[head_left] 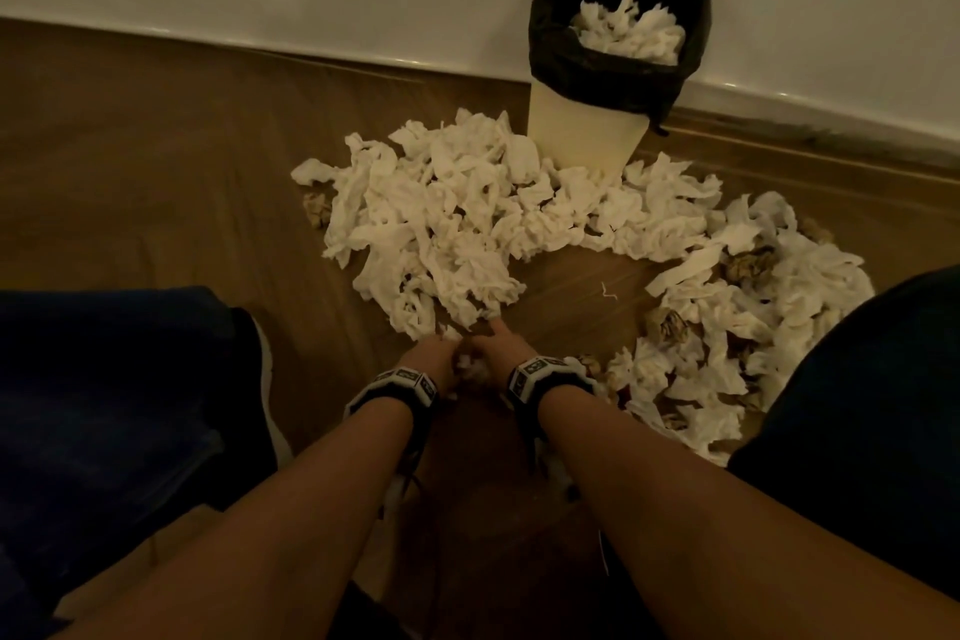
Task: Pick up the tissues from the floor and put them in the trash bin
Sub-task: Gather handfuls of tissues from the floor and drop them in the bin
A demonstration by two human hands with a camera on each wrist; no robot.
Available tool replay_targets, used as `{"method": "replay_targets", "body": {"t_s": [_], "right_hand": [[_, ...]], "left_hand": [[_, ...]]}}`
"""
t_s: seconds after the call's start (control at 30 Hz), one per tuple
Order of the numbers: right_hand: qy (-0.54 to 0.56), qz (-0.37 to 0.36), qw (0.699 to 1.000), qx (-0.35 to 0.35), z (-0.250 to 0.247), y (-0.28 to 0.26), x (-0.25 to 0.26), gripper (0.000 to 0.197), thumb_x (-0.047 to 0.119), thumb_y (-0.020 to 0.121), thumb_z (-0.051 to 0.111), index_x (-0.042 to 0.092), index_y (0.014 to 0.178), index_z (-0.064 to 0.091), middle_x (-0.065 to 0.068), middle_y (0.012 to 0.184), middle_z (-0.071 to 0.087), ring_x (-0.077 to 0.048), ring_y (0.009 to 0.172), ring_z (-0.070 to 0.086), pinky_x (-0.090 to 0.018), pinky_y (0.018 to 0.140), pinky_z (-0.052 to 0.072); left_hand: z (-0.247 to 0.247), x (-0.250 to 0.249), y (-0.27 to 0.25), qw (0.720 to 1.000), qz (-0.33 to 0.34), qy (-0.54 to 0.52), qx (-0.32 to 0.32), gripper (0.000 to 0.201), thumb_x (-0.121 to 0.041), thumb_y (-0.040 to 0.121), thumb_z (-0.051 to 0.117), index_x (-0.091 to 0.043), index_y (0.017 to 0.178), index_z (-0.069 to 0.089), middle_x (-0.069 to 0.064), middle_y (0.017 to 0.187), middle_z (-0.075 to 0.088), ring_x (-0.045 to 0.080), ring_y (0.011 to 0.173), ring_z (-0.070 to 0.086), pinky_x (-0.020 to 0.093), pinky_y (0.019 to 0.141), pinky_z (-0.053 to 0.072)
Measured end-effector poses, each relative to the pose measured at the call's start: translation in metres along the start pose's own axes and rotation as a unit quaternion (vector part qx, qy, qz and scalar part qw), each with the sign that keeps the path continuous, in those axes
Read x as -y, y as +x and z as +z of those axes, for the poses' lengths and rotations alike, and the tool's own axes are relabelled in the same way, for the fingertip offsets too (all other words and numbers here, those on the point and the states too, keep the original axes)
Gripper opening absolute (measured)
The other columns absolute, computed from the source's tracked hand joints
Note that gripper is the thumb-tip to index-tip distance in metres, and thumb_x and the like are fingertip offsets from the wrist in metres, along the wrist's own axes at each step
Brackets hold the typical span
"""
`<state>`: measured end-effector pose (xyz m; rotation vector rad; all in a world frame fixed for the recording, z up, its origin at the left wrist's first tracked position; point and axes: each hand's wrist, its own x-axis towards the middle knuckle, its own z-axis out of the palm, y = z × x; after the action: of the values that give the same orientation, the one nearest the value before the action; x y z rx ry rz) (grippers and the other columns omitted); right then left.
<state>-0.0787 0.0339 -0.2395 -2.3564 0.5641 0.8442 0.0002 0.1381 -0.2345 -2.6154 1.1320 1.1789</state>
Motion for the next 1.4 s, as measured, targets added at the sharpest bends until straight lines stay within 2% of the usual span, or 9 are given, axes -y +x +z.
{"method": "replay_targets", "body": {"t_s": [0.23,0.37,0.53,0.73,0.9,1.07,1.2,1.33,1.4], "right_hand": [[0.165,0.047,0.984,-0.055,-0.017,-0.003,-0.001,0.031,0.016,0.092,0.055,0.011,0.121,0.063,-0.010,0.137,0.050,-0.028,0.121,0.051,-0.032,0.096,0.042],[0.483,0.112,0.867,-0.053,-0.014,-0.001,0.001,0.038,0.004,0.094,0.047,0.011,0.131,0.053,-0.016,0.104,0.061,-0.025,0.077,0.059,-0.035,0.065,0.052],[0.615,0.165,0.769,-0.061,-0.023,-0.003,-0.007,0.037,-0.003,0.091,0.048,0.005,0.127,0.054,-0.007,0.079,0.052,-0.017,0.060,0.046,-0.024,0.041,0.041],[0.593,0.213,0.776,-0.033,-0.035,-0.012,-0.009,0.012,0.017,0.093,0.056,0.009,0.084,0.053,-0.005,0.061,0.042,-0.016,0.050,0.038,-0.028,0.046,0.033],[0.634,0.181,0.752,-0.019,-0.036,-0.011,-0.003,0.050,0.021,0.093,0.038,0.008,0.142,0.036,-0.001,0.071,0.041,-0.017,0.056,0.035,-0.028,0.051,0.030],[0.613,0.201,0.761,-0.074,-0.046,-0.006,-0.004,0.048,0.037,0.098,0.038,0.006,0.135,0.044,-0.013,0.124,0.057,-0.022,0.090,0.050,-0.032,0.070,0.043],[0.625,0.205,0.745,-0.116,-0.047,-0.006,-0.017,0.035,0.023,0.101,0.032,0.011,0.074,0.052,-0.006,0.072,0.052,-0.019,0.059,0.048,-0.026,0.053,0.039],[0.636,0.191,0.739,-0.115,-0.060,-0.015,-0.025,0.028,0.015,0.097,0.042,0.020,0.072,0.053,-0.001,0.069,0.051,-0.013,0.054,0.048,-0.023,0.046,0.042],[0.644,0.190,0.732,-0.117,-0.070,-0.017,-0.032,0.031,0.021,0.099,0.041,0.013,0.074,0.056,-0.006,0.067,0.055,-0.015,0.044,0.051,-0.018,0.037,0.037]], "left_hand": [[-0.006,0.007,0.001,0.982,-0.055,-0.161,-0.081,0.023,-0.012,0.091,0.052,-0.009,0.113,0.058,0.011,0.120,0.059,0.027,0.108,0.056,0.031,0.087,0.044],[-0.007,0.009,0.000,0.965,-0.033,-0.241,-0.096,0.026,-0.003,0.093,0.042,-0.009,0.114,0.055,0.013,0.119,0.060,0.030,0.104,0.057,0.033,0.083,0.045],[-0.010,0.010,0.001,0.965,-0.034,-0.245,-0.085,0.026,0.000,0.093,0.042,-0.010,0.096,0.066,0.007,0.121,0.060,0.024,0.116,0.053,0.032,0.095,0.042],[-0.015,0.007,0.003,0.946,-0.077,-0.300,-0.095,0.037,0.005,0.087,0.036,-0.013,0.065,0.060,0.011,0.114,0.064,0.025,0.110,0.055,0.031,0.090,0.044],[-0.021,-0.001,0.000,0.957,-0.067,-0.267,-0.094,0.021,-0.015,0.093,0.043,-0.013,0.084,0.063,0.015,0.110,0.063,0.026,0.090,0.055,0.030,0.075,0.041],[-0.025,-0.011,0.004,0.973,-0.036,-0.220,-0.058,0.029,-0.001,0.088,0.047,-0.016,0.109,0.059,0.013,0.126,0.054,0.029,0.110,0.054,0.034,0.085,0.047],[-0.034,-0.026,0.007,0.961,-0.052,-0.266,-0.051,0.034,0.005,0.090,0.045,-0.011,0.118,0.057,0.013,0.131,0.050,0.029,0.119,0.050,0.034,0.095,0.043],[-0.047,-0.044,0.005,0.902,-0.090,-0.421,-0.037,0.019,-0.006,0.091,0.042,-0.006,0.076,0.054,0.011,0.077,0.050,0.026,0.063,0.049,0.028,0.056,0.037],[-0.058,-0.052,0.008,0.891,-0.109,-0.440,-0.002,0.019,-0.011,0.093,0.039,-0.008,0.077,0.049,0.011,0.075,0.051,0.026,0.057,0.049,0.025,0.053,0.036]]}}
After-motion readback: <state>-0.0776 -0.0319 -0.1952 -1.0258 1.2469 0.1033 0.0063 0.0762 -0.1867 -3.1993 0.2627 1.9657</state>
